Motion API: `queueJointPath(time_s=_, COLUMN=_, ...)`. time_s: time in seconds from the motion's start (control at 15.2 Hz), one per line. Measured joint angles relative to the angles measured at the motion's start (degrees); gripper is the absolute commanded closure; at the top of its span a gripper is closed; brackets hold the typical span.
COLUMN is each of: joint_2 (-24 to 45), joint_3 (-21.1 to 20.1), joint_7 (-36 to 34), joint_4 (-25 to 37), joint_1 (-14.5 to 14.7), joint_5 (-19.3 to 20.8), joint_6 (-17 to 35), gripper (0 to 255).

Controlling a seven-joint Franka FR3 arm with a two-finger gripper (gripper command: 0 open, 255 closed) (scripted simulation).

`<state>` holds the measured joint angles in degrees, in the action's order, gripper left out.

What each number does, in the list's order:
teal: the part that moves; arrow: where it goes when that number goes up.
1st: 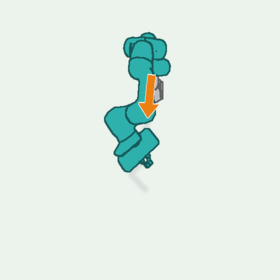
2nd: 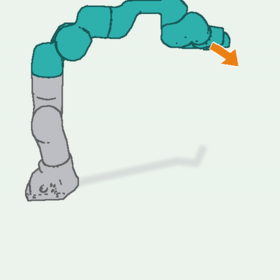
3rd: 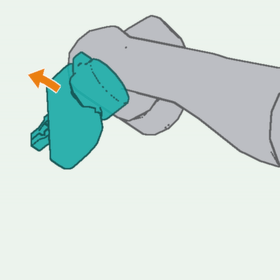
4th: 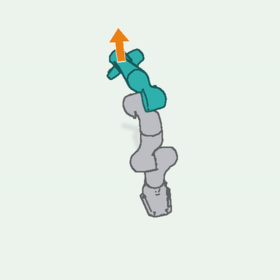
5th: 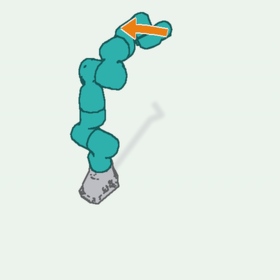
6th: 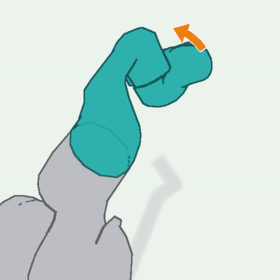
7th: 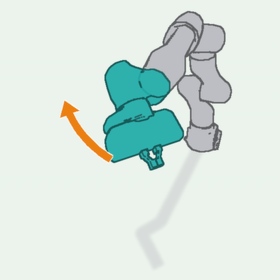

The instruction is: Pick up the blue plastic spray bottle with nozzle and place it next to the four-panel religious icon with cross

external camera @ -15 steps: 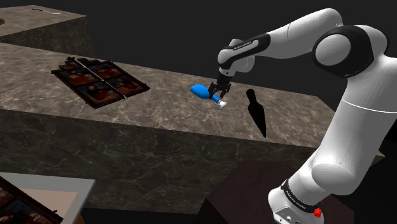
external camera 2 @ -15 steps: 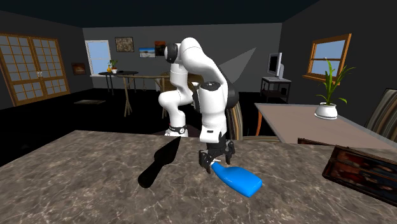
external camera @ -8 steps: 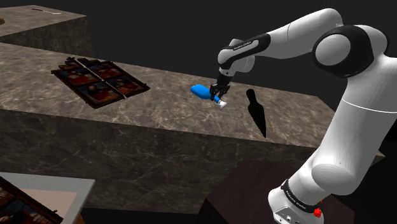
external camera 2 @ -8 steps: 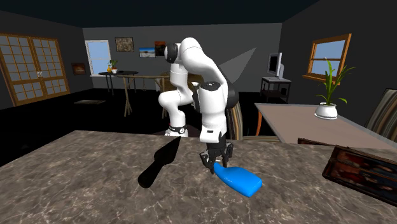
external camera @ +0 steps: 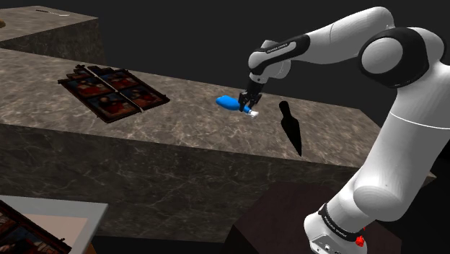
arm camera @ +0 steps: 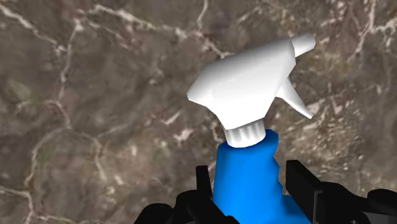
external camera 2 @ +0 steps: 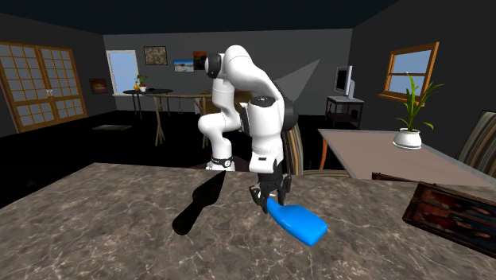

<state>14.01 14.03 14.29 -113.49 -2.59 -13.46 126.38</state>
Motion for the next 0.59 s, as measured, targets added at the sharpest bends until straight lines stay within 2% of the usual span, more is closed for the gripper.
queueJointPath(time_s=0.59, joint_2=-3.2, joint_3=0.4, joint_7=-1.7, joint_4=2.9, joint_1=0.3, joint_5=1.7, joint_6=-5.8, gripper=255)
